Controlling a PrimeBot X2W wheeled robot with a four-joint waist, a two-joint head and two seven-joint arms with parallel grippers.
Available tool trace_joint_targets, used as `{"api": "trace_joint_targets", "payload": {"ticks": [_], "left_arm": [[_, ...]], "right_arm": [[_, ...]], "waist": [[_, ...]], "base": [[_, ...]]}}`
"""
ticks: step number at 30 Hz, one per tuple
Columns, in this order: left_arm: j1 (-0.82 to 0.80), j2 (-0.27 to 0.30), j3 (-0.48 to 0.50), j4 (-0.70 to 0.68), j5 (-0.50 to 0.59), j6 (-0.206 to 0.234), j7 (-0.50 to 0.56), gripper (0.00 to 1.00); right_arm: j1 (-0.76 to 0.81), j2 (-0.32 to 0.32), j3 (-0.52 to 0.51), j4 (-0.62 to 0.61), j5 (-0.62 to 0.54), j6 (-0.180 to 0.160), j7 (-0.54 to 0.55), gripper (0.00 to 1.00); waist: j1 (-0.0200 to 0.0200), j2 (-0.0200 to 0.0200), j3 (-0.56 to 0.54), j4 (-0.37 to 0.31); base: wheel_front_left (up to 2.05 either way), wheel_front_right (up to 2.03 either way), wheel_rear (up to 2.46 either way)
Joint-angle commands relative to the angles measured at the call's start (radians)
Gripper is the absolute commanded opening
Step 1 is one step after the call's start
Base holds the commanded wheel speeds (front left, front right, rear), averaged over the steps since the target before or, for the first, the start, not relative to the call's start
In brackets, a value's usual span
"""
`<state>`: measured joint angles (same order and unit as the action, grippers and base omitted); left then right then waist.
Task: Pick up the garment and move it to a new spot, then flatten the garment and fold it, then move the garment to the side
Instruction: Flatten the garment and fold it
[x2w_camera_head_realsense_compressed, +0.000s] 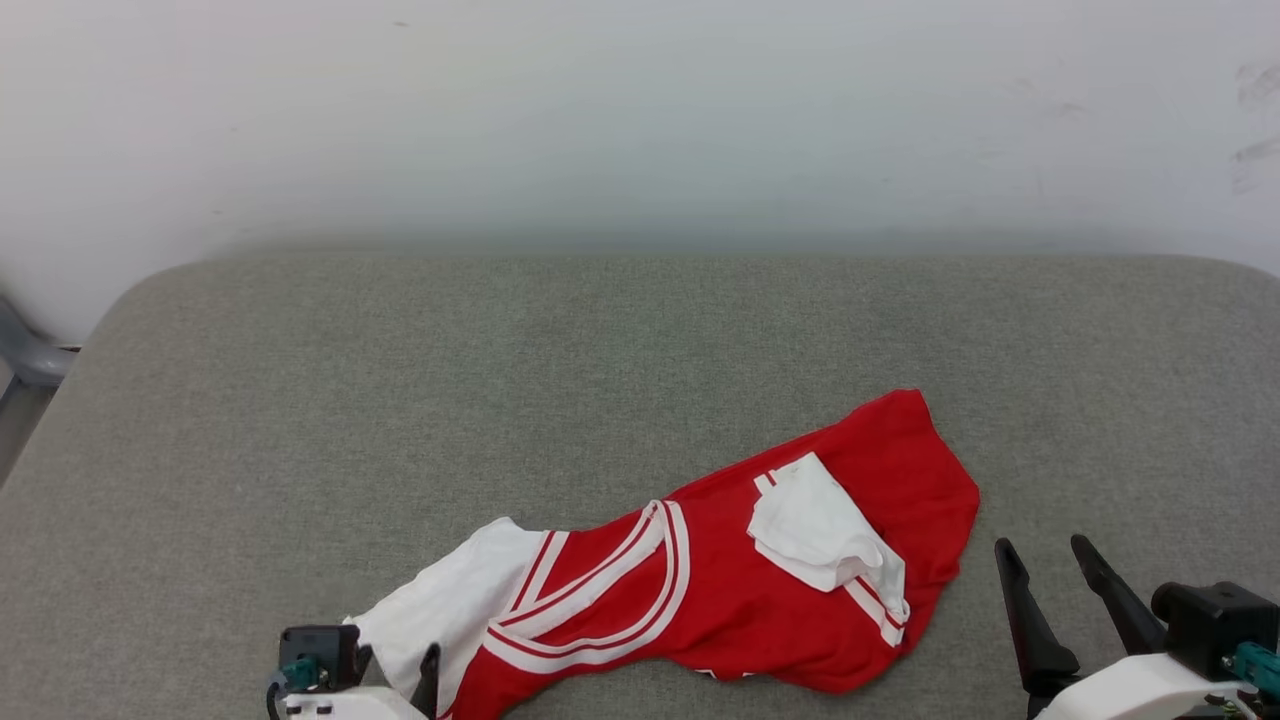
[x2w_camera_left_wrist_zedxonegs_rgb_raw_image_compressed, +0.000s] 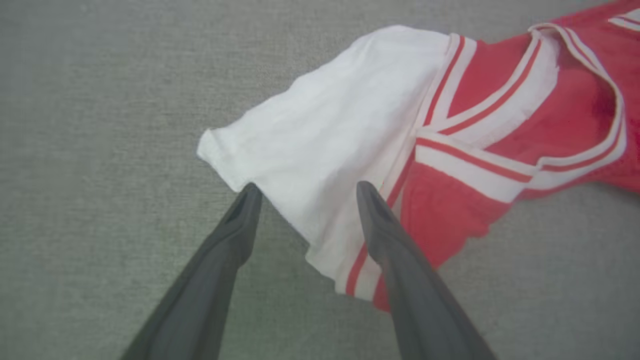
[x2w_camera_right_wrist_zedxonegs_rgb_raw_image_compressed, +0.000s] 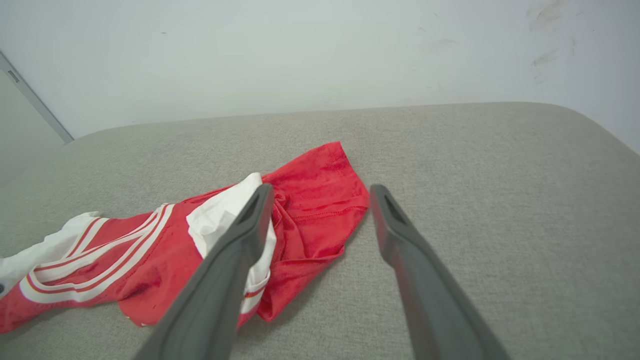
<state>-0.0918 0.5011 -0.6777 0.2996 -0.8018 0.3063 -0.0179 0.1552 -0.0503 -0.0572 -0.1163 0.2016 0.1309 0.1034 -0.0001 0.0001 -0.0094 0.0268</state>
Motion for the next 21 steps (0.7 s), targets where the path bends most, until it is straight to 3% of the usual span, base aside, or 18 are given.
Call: {"api": "trace_joint_targets", "payload": {"ticks": [1, 7, 12, 17, 21], "left_arm": [[-0.022, 0.003, 0.014, -0.015, 0.021, 0.013, -0.05, 1.0], [-0.047, -0.007, 0.062, -0.074, 0.069, 0.02, -0.206, 1.0], [-0.049, -0.016, 0.1, -0.142, 0.118, 0.011, -0.242, 1.0], [-0.038, -0.028, 0.127, -0.193, 0.157, 0.007, -0.248, 1.0], [-0.027, -0.039, 0.149, -0.247, 0.198, 0.01, -0.249, 1.0]], "right_arm": [[0.004, 0.0, 0.003, -0.005, -0.007, 0.0, 0.004, 1.0], [-0.002, 0.0, 0.01, -0.014, -0.022, 0.0, 0.028, 1.0], [-0.011, 0.0, 0.014, -0.019, -0.039, 0.0, 0.068, 1.0], [-0.023, -0.017, 0.019, -0.001, -0.024, 0.0, 0.154, 1.0], [-0.06, -0.054, 0.065, 0.025, 0.013, 0.0, 0.313, 1.0]], "waist": [[0.0001, -0.0001, -0.006, -0.001], [0.0001, -0.0001, -0.017, 0.002], [0.0001, -0.0001, -0.022, 0.01], [0.0001, -0.0001, -0.021, 0.019], [0.0001, -0.0001, -0.015, 0.03]], "base": [[0.0, 0.0, 0.0], [0.0, 0.0, 0.0], [0.0, 0.0, 0.0], [0.0, 0.0, 0.0], [0.0, 0.0, 0.0]]}}
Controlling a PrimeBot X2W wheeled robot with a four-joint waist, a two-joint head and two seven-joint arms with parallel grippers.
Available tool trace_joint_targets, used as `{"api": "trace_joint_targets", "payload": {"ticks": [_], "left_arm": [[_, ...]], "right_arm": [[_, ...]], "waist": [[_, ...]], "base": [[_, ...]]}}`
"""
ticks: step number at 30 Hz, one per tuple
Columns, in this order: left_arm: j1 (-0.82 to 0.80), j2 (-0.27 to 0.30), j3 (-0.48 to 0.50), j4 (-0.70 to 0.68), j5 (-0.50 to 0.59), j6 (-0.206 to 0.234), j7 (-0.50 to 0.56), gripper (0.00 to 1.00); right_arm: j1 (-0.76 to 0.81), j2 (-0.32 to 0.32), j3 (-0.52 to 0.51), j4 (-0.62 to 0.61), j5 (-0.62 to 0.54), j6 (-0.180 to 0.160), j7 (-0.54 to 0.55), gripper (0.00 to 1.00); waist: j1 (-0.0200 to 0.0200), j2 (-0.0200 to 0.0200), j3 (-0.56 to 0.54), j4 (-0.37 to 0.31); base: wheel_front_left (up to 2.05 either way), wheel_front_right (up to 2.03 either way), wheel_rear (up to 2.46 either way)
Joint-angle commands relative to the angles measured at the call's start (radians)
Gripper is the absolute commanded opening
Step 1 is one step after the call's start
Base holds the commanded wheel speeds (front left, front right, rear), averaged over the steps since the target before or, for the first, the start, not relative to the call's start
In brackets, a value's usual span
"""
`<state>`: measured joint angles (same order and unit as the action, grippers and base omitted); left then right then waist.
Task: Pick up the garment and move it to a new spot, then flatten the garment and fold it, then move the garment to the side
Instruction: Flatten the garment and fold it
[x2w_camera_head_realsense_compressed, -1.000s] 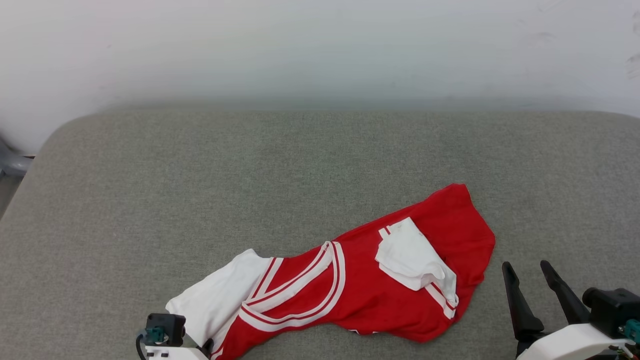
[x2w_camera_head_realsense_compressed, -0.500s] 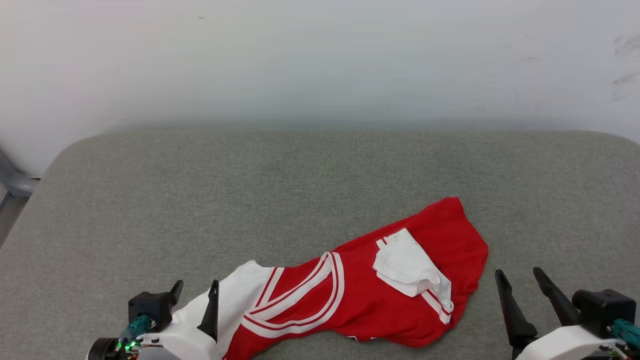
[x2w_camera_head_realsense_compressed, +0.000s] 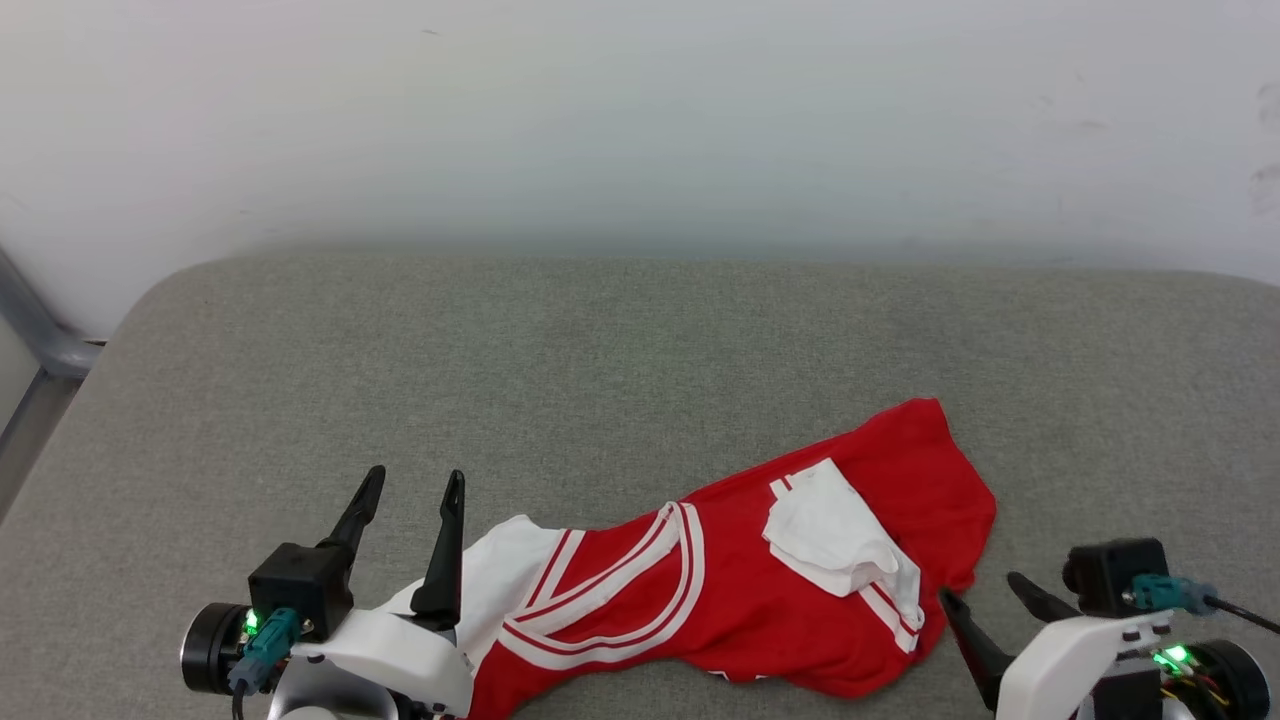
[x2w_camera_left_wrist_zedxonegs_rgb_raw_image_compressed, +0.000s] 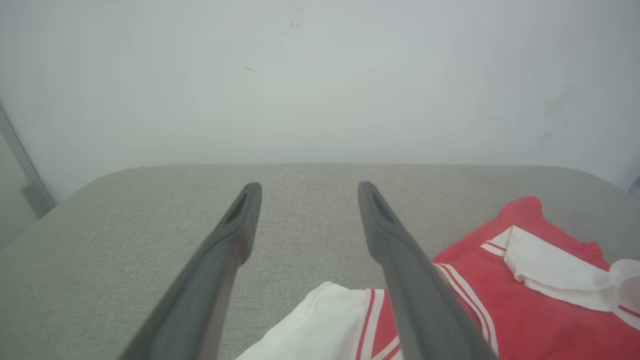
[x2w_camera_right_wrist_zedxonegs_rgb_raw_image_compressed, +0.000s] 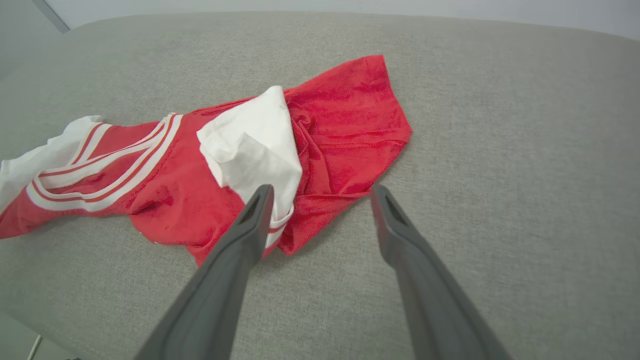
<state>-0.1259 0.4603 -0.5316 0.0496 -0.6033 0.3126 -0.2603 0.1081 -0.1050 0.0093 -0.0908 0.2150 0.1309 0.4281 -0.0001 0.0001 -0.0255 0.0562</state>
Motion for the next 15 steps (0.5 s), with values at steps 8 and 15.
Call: {"api": "trace_joint_targets", "payload": {"ticks": [8, 15], "left_arm": [[0.021, -0.028, 0.024, -0.046, 0.04, -0.013, -0.005, 1.0], [0.001, -0.052, 0.039, -0.05, 0.056, -0.033, -0.005, 1.0]], "right_arm": [[-0.143, -0.116, 0.178, 0.024, 0.087, 0.0, 0.266, 1.0], [-0.258, -0.2, 0.284, 0.052, 0.095, 0.0, 0.37, 1.0]], "waist": [[0.0001, -0.0001, 0.018, 0.042], [0.0001, -0.0001, 0.064, 0.085]], "base": [[0.0, 0.0, 0.0], [0.0, 0.0, 0.0]]}}
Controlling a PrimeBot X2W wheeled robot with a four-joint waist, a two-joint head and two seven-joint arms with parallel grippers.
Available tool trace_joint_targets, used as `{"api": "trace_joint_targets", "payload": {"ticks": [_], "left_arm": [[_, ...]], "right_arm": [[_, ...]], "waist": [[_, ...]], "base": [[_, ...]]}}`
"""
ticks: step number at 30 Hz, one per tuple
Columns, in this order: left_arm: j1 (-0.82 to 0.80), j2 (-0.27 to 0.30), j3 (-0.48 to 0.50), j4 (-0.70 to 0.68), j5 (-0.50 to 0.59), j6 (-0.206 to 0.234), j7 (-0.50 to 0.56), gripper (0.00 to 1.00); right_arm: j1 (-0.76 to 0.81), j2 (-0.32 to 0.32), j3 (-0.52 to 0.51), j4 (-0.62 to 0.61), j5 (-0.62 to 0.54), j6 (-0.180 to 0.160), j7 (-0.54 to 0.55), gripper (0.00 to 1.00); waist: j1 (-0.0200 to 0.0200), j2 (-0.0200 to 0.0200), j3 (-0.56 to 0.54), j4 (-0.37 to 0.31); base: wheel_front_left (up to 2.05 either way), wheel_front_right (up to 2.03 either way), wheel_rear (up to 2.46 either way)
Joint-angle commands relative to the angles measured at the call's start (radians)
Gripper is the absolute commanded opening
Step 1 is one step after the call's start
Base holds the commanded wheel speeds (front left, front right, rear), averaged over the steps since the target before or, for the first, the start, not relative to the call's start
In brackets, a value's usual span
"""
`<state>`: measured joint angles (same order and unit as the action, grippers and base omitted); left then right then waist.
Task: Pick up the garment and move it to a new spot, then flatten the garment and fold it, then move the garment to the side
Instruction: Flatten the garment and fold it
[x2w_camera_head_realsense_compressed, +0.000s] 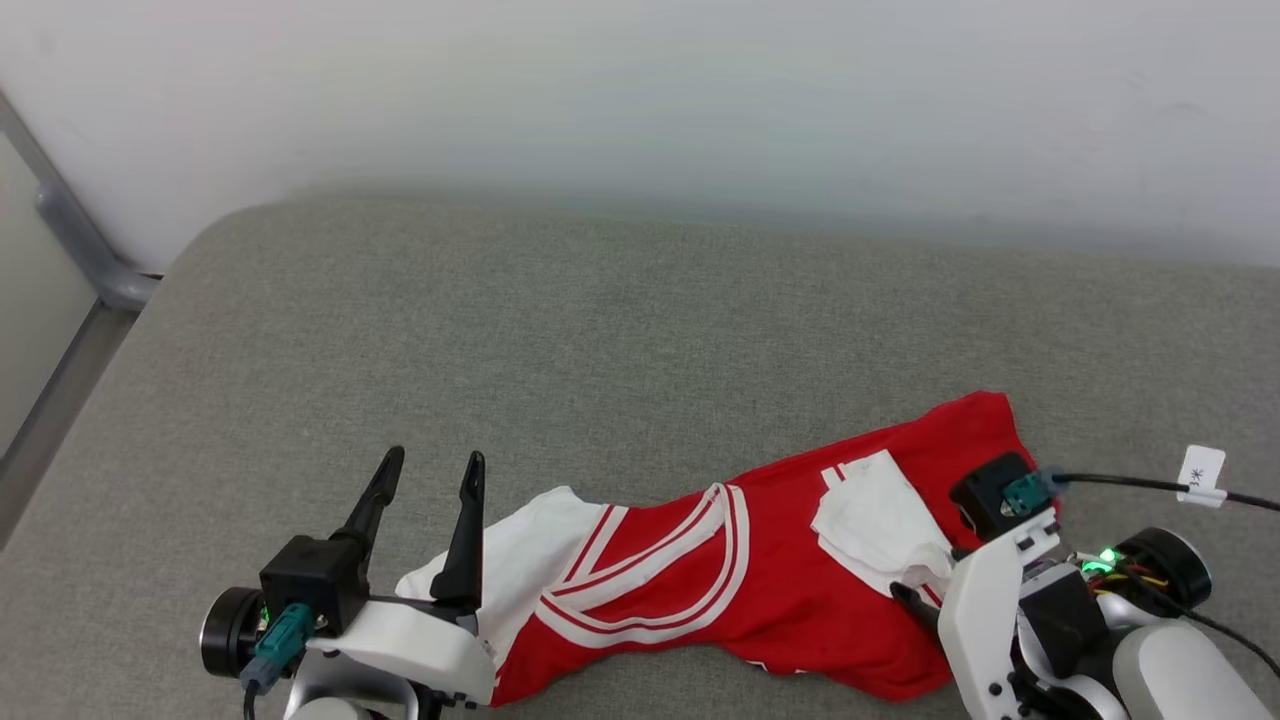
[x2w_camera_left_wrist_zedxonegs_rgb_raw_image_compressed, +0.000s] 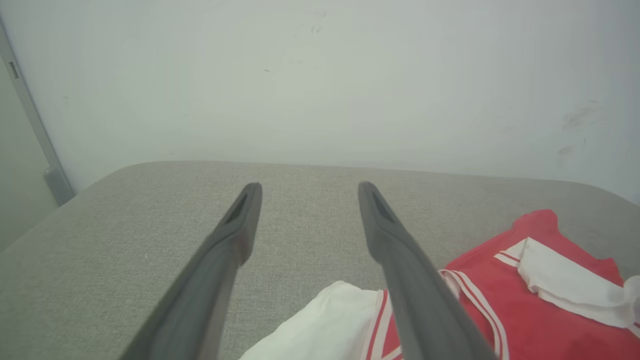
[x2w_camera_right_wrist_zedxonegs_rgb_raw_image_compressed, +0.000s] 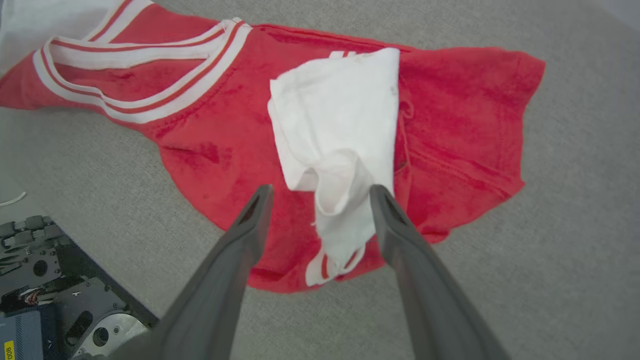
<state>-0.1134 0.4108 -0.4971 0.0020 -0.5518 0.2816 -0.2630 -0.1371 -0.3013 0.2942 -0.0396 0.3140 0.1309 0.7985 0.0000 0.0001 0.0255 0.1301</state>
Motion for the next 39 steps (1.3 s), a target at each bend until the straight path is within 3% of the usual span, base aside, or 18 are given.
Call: {"api": "trace_joint_targets", "payload": {"ticks": [1, 7, 8, 9, 14, 18, 23, 31, 37, 39], "left_arm": [[-0.018, -0.006, 0.007, -0.002, 0.006, -0.006, -0.002, 1.0], [-0.039, -0.033, 0.029, 0.009, 0.024, -0.032, -0.002, 1.0], [-0.038, -0.037, 0.033, 0.012, 0.027, -0.036, -0.002, 1.0], [-0.038, -0.041, 0.037, 0.015, 0.032, -0.04, -0.002, 1.0], [-0.031, -0.056, 0.053, 0.028, 0.05, -0.052, -0.002, 1.0], [-0.01, -0.052, 0.068, 0.038, 0.057, -0.058, -0.002, 1.0], [0.005, -0.045, 0.069, 0.047, 0.062, -0.068, -0.002, 1.0], [0.046, -0.036, 0.068, 0.065, 0.046, -0.062, 0.003, 1.0], [0.064, -0.038, 0.059, 0.076, 0.036, -0.066, 0.009, 1.0], [0.065, -0.039, 0.057, 0.079, 0.033, -0.067, 0.01, 1.0]], "right_arm": [[-0.029, -0.01, 0.009, 0.008, -0.003, 0.0, 0.004, 1.0], [-0.111, -0.04, 0.076, 0.073, 0.008, 0.0, 0.018, 1.0], [-0.12, -0.044, 0.083, 0.084, 0.01, 0.0, 0.02, 0.36], [-0.124, -0.043, 0.088, 0.094, 0.021, 0.0, 0.028, 0.0], [-0.143, -0.05, 0.048, 0.097, 0.034, 0.0, 0.018, 0.0], [-0.125, -0.025, -0.04, 0.087, 0.026, 0.0, -0.012, 0.0], [-0.053, 0.034, -0.234, 0.073, 0.008, 0.0, -0.044, 0.0], [0.133, 0.195, -0.557, 0.074, 0.009, 0.0, -0.08, 0.0], [0.227, 0.249, -0.73, 0.158, 0.065, 0.0, -0.11, 0.0], [0.246, 0.252, -0.742, 0.208, 0.091, 0.0, -0.13, 0.0]], "waist": [[0.0, -0.0001, 0.022, 0.016], [0.0, -0.0001, 0.062, 0.027], [0.0, -0.0001, 0.065, 0.027], [0.0, -0.0001, 0.068, 0.027], [0.0, -0.0001, 0.072, 0.022], [0.0, -0.0001, 0.056, 0.002], [0.0, -0.0001, 0.037, -0.023], [0.0, -0.0001, 0.008, -0.067], [0.0, -0.0001, -0.006, -0.085], [0.0, -0.0001, -0.009, -0.087]], "base": [[0.0, 0.0, 0.0], [0.0, 0.0, 0.0], [0.0, 0.0, 0.0], [0.0, 0.0, 0.0], [0.0, 0.0, 0.0], [0.0, 0.0, 0.0], [0.0, 0.0, 0.0], [0.0, 0.0, 0.0], [0.0, 0.0, 0.0], [0.0, 0.0, 0.0]]}}
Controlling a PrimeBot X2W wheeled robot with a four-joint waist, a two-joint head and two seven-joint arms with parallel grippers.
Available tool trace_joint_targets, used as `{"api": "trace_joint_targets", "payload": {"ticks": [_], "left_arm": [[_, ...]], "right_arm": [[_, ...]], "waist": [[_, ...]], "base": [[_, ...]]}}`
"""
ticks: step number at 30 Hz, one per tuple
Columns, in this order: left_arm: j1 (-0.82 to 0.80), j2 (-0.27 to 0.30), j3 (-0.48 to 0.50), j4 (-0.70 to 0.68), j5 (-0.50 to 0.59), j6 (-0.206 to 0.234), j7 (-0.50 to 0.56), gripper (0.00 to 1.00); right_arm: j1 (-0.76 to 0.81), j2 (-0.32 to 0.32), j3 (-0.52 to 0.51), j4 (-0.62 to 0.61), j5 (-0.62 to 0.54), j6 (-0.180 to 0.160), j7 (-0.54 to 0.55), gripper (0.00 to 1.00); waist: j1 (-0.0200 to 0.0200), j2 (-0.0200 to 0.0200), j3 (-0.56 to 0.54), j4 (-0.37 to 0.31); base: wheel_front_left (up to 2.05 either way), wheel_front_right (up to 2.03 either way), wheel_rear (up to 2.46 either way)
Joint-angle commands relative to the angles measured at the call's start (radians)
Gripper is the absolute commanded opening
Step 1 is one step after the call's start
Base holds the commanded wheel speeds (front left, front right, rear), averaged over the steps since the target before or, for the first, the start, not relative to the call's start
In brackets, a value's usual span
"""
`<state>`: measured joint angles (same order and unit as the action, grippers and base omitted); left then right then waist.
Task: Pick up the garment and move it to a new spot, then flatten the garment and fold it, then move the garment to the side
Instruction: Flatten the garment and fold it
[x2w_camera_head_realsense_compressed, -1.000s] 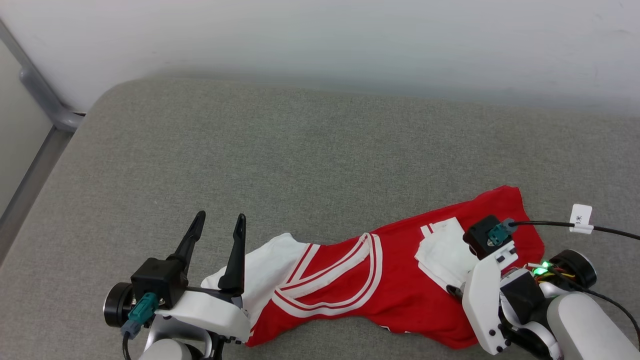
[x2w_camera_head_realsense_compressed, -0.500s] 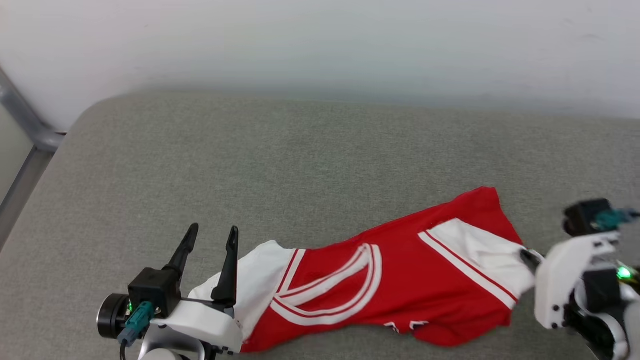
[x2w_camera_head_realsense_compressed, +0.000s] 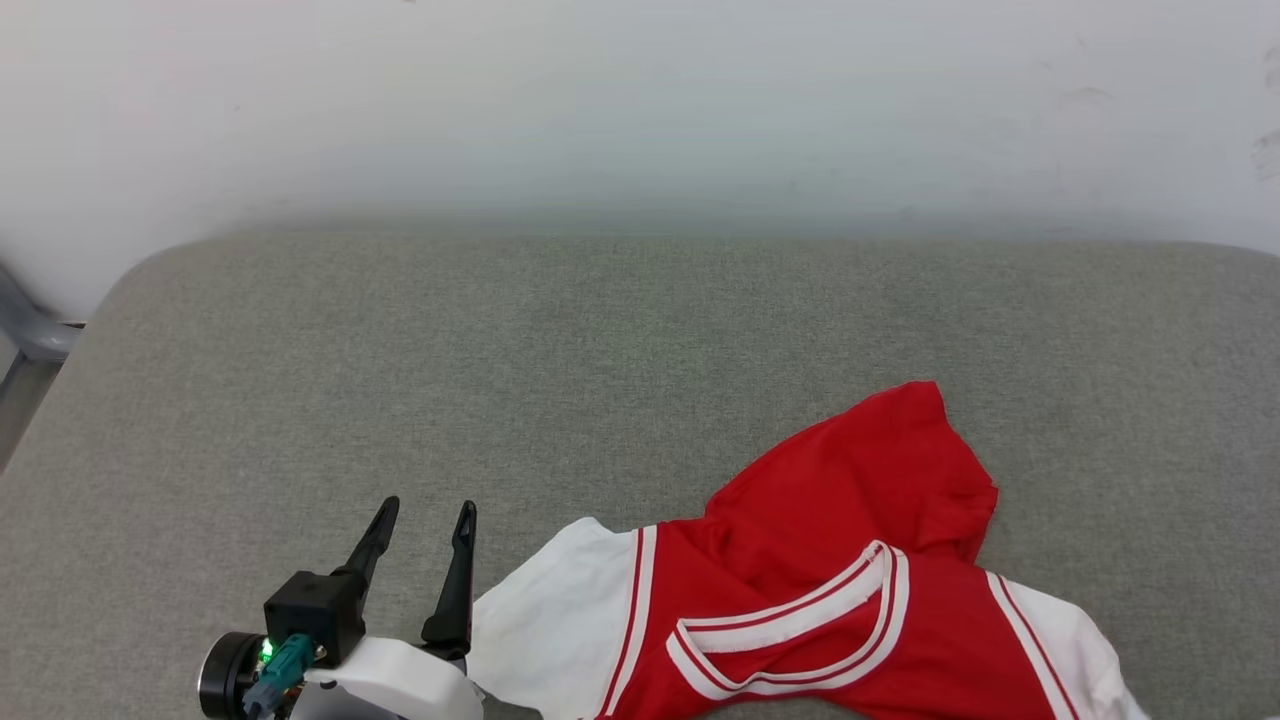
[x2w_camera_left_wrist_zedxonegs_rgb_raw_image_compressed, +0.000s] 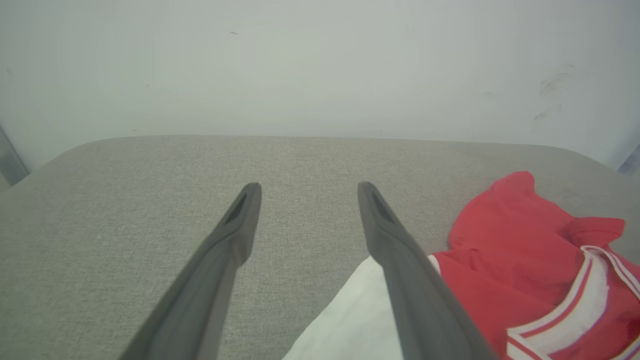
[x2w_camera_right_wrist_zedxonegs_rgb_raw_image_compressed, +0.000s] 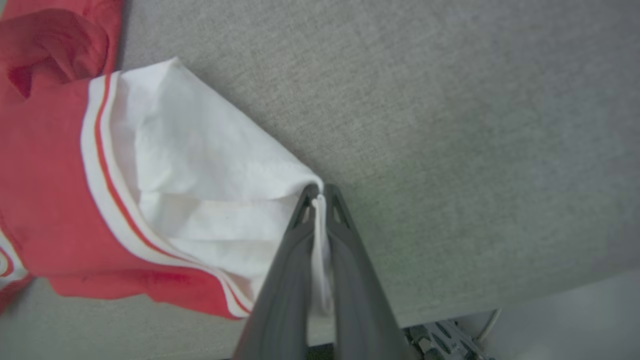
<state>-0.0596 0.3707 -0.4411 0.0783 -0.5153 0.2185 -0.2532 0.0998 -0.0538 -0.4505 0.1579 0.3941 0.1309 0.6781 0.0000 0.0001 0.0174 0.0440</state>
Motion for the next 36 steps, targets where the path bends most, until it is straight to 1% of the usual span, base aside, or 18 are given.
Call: {"api": "trace_joint_targets", "payload": {"ticks": [1, 2, 3, 5, 8, 9, 10, 13, 18, 19, 24, 25, 27, 33, 36], "left_arm": [[0.012, 0.001, -0.001, 0.004, -0.004, -0.004, 0.002, 1.0], [0.014, 0.002, -0.002, 0.005, -0.006, -0.004, 0.002, 1.0], [0.014, 0.002, -0.004, 0.007, -0.007, -0.004, 0.004, 1.0], [0.019, 0.003, -0.005, 0.01, -0.007, -0.005, 0.005, 1.0], [0.024, 0.004, -0.009, 0.015, -0.012, -0.002, 0.008, 1.0], [0.026, 0.004, -0.01, 0.016, -0.013, -0.002, 0.008, 1.0], [0.028, 0.004, -0.01, 0.017, -0.013, -0.002, 0.007, 1.0], [0.03, 0.005, -0.007, 0.023, -0.015, 0.001, 0.005, 1.0], [0.032, 0.005, -0.001, 0.03, -0.021, 0.005, 0.003, 1.0], [0.032, 0.005, -0.001, 0.03, -0.021, 0.005, 0.003, 1.0], [0.032, 0.009, 0.01, 0.034, -0.024, 0.013, 0.001, 1.0], [0.036, 0.012, 0.017, 0.034, -0.026, 0.018, 0.0, 1.0], [0.043, 0.014, 0.023, 0.033, -0.03, 0.022, -0.002, 1.0], [0.056, 0.023, 0.041, 0.036, -0.039, 0.028, -0.003, 1.0], [0.057, 0.04, 0.047, 0.046, -0.053, 0.022, 0.025, 1.0]], "right_arm": [[0.013, 0.005, 0.007, 0.047, 0.033, 0.0, -0.037, 0.19], [0.015, 0.004, 0.018, 0.073, 0.044, 0.0, -0.062, 0.83], [0.016, 0.004, 0.034, 0.092, 0.048, 0.0, -0.087, 1.0], [0.01, 0.005, 0.064, 0.118, 0.074, 0.0, -0.14, 1.0], [0.008, 0.004, 0.112, 0.104, 0.067, 0.0, -0.226, 1.0], [0.011, 0.004, 0.13, 0.082, 0.025, 0.0, -0.265, 1.0], [0.01, 0.003, 0.143, 0.069, 0.027, 0.0, -0.294, 1.0], [0.005, 0.004, 0.198, 0.012, -0.018, 0.0, -0.382, 1.0], [-0.006, -0.01, 0.267, -0.072, -0.113, 0.0, -0.488, 1.0], [-0.006, -0.01, 0.267, -0.072, -0.113, 0.0, -0.488, 1.0], [-0.01, -0.01, 0.295, -0.146, -0.176, 0.0, -0.57, 1.0], [-0.006, -0.008, 0.299, -0.181, -0.204, 0.0, -0.6, 1.0], [0.008, -0.004, 0.315, -0.209, -0.221, 0.0, -0.623, 1.0], [0.055, 0.001, 0.348, -0.268, -0.232, 0.0, -0.657, 1.0], [0.079, 0.003, 0.364, -0.294, -0.235, 0.0, -0.66, 1.0]], "waist": [[0.0, -0.0001, -0.001, -0.001], [0.0, -0.0001, -0.002, -0.002], [0.0, -0.0001, -0.004, -0.003], [0.0, -0.0001, -0.009, -0.004], [0.0, -0.0001, -0.017, -0.003], [0.0, -0.0001, -0.019, -0.002], [0.0, -0.0001, -0.02, -0.001], [0.0, -0.0001, -0.027, 0.001], [0.0, -0.0001, -0.036, 0.002], [0.0, -0.0001, -0.036, 0.002], [0.0, -0.0001, -0.048, 0.005], [0.0, -0.0001, -0.054, 0.003], [0.0, -0.0001, -0.059, -0.001], [0.0, -0.0001, -0.069, -0.02], [0.0, -0.0001, -0.07, -0.04]], "base": [[0.0, 0.0, 0.0], [0.0, 0.0, 0.0], [0.0, 0.0, 0.0], [0.0, 0.0, 0.0], [0.0, 0.0, 0.0], [0.0, 0.0, 0.0], [0.0, 0.0, 0.0], [0.0, 0.0, 0.0], [0.0, 0.0, 0.0], [0.0, 0.0, 0.0], [0.0, 0.0, 0.0], [0.0, 0.0, 0.0], [0.0, 0.0, 0.0], [0.0, 0.0, 0.0], [0.0, 0.0, 0.0]]}}
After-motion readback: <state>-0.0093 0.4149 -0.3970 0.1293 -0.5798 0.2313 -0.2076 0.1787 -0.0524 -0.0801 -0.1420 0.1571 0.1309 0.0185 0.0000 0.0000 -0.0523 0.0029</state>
